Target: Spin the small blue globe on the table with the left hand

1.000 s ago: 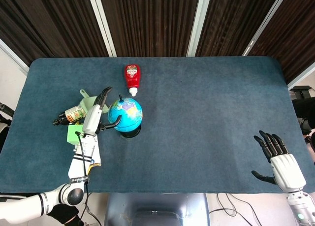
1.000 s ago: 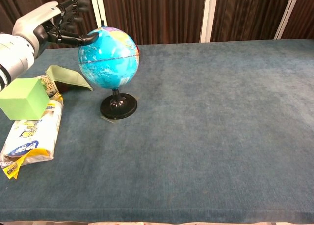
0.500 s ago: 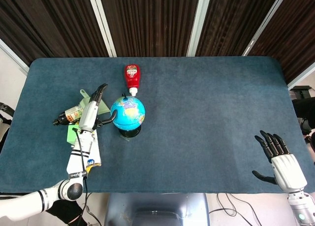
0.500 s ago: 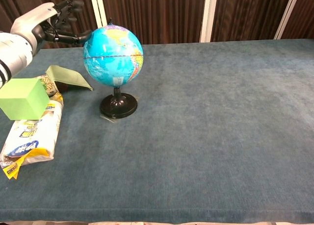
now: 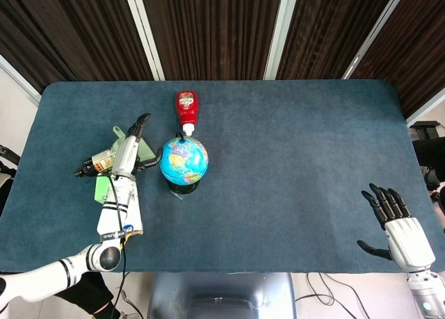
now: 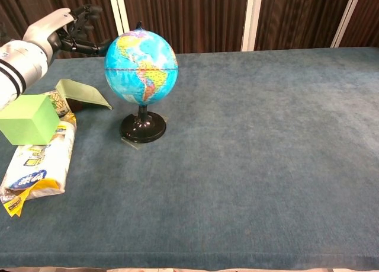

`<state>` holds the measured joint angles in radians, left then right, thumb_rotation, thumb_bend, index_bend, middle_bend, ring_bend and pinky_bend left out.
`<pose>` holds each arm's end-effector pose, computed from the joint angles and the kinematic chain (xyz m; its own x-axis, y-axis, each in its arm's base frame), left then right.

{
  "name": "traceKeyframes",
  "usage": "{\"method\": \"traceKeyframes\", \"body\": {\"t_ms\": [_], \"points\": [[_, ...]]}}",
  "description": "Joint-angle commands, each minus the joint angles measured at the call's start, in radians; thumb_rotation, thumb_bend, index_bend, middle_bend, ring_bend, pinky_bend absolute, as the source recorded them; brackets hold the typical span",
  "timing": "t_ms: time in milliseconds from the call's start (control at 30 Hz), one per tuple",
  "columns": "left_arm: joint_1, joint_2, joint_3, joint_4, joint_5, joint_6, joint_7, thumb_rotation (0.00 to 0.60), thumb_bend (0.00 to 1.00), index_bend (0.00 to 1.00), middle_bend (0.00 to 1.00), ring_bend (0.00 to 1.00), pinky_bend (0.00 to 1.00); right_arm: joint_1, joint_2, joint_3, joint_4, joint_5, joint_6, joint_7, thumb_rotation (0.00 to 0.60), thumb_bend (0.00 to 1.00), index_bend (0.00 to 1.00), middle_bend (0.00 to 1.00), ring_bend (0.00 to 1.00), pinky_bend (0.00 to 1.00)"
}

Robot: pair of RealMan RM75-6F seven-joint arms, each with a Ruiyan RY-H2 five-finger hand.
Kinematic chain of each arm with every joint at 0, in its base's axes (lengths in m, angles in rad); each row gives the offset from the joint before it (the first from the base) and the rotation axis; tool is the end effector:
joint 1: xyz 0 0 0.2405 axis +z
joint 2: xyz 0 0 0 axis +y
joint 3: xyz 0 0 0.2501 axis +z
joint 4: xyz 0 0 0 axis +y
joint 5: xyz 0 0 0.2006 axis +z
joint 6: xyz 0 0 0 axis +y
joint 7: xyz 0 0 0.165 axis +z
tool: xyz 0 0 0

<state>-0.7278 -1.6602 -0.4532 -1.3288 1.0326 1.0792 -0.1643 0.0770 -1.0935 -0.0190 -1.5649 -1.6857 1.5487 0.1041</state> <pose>-0.1297 0.4140 0.0341 -0.2674 0.0703 0.9610 0.9529 -0.1289 0.2746 -0.2885 -0.1827 0.1630 0.3754 -0.0238 0.9266 -0.9132 -0.1806 0.3653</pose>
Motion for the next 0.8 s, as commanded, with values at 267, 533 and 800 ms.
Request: {"method": "traceKeyframes", "body": {"t_ms": [267, 533, 800], "points": [[0.069, 0.062, 0.007, -0.101, 0.056, 0.085, -0.065, 0.597, 0.34, 0.00, 0.00, 0.00, 0.00, -0.002, 0.002, -0.001, 0.000, -0.005, 0.006, 0.005, 0.600, 0.03, 0.00, 0.00, 0.00, 0.00], [0.082, 0.086, 0.037, -0.197, 0.117, 0.097, -0.078, 0.594, 0.34, 0.00, 0.00, 0.00, 0.00, -0.002, 0.003, -0.008, -0.004, -0.019, 0.006, 0.005, 0.600, 0.03, 0.00, 0.00, 0.00, 0.00], [0.077, 0.072, 0.054, -0.232, 0.130, 0.112, -0.045, 0.596, 0.34, 0.00, 0.00, 0.00, 0.00, -0.001, 0.008, -0.005, 0.000, -0.014, 0.004, 0.019, 0.600, 0.03, 0.00, 0.00, 0.00, 0.00]]}}
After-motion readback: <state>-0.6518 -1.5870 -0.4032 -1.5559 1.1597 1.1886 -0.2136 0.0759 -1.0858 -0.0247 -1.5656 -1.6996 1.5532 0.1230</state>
